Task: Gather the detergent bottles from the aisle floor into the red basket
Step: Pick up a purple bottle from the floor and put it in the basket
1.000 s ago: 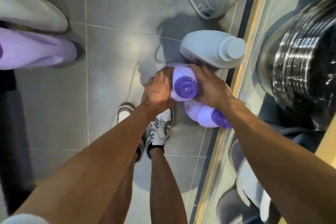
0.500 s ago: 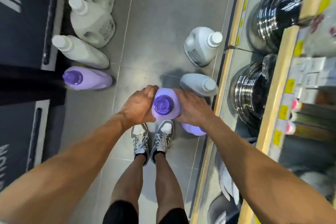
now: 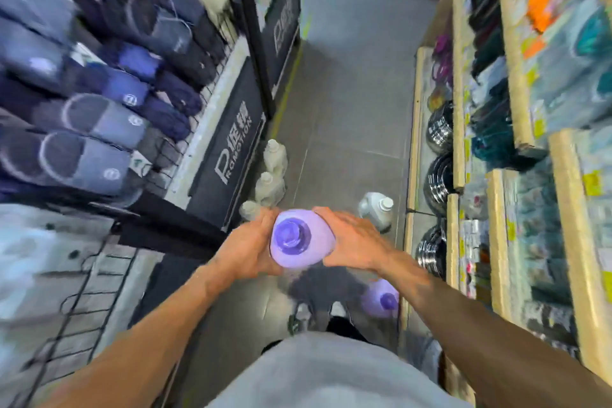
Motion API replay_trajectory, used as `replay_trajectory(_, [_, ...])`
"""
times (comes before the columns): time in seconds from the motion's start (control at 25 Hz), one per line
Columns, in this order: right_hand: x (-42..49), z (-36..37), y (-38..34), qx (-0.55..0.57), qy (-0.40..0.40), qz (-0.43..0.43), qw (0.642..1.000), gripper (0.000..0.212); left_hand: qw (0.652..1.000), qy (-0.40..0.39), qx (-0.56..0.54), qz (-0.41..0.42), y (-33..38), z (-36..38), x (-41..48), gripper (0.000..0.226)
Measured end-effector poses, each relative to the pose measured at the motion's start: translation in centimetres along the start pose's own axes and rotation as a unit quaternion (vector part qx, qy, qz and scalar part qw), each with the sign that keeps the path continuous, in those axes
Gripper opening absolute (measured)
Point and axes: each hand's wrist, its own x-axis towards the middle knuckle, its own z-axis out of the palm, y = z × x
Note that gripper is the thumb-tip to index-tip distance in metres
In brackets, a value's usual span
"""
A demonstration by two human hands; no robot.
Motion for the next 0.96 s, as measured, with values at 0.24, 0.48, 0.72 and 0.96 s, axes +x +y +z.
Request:
replay_trajectory(0.24, [1.5, -4.2, -7.5, 0.003, -0.033, -0.145, 0.989, 0.091, 0.988, 0.107, -0.059, -0.092, 2.3, -5.6, -9.0, 0.093])
replay_trajectory(0.48, [4.5, -2.7, -14.6, -0.046, -0.150, -0.309, 0.938, 0.075, 0.932, 0.212, -0.097, -0.280, 2.8, -2.6, -17.7, 0.069])
replay_trajectory(0.72, [2.4, 4.1, -24.3, -0.091, -0.278, -0.445, 0.847, 0.081, 0.823, 0.329, -0.141, -0.441, 5.4, 3.8, -29.4, 0.085])
replay_trajectory(0.96, [-8.6, 13.6, -35.9, -0.148, -0.380, -0.558, 0.722, 0.076, 0.681, 0.430, -0.195, -0.560, 11.6, 11.5, -45.0, 0.074])
